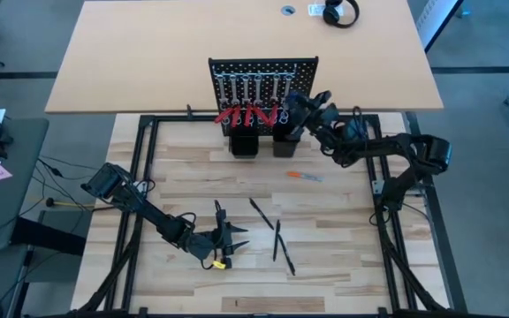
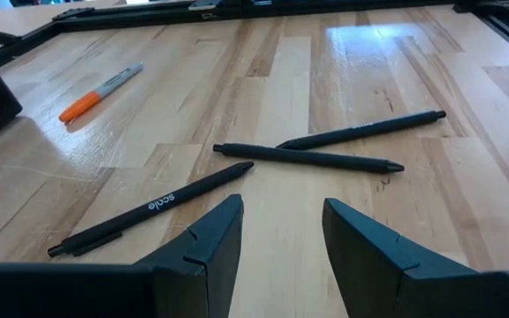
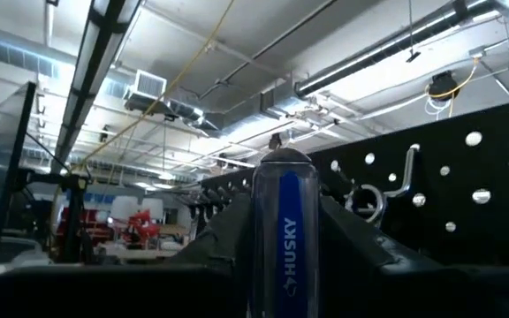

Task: Hang tools onto peg board
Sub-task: Hang the screwdriver on the peg board holder

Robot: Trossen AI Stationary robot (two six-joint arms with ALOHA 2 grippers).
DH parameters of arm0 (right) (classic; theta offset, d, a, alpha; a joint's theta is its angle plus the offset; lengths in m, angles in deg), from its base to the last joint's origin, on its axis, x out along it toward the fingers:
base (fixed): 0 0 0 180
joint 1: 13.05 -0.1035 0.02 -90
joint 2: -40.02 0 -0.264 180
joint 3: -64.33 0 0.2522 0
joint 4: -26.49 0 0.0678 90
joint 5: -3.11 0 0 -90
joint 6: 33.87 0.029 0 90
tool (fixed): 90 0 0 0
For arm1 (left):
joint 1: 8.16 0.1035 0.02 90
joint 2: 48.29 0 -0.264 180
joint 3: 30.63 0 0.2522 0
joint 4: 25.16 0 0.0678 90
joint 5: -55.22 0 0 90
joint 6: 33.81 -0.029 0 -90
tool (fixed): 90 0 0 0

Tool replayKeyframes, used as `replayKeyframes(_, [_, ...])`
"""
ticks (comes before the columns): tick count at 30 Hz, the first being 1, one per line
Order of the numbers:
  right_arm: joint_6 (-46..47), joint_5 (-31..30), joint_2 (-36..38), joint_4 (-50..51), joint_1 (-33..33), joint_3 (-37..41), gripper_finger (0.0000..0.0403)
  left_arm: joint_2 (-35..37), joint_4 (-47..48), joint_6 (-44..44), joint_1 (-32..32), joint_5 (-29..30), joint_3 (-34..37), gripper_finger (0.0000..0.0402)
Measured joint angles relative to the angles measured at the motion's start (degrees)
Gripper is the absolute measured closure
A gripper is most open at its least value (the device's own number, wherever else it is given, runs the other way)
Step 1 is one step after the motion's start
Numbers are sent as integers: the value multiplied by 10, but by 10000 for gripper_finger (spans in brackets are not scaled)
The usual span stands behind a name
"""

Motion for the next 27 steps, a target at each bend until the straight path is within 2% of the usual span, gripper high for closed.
replayKeyframes(17, [-46,-21,5,44,-2,-1,296,0,13,10,0,-2,0,251])
replayKeyframes(27, [-45,-35,5,154,-1,-1,296,0,12,12,0,-3,0,251])
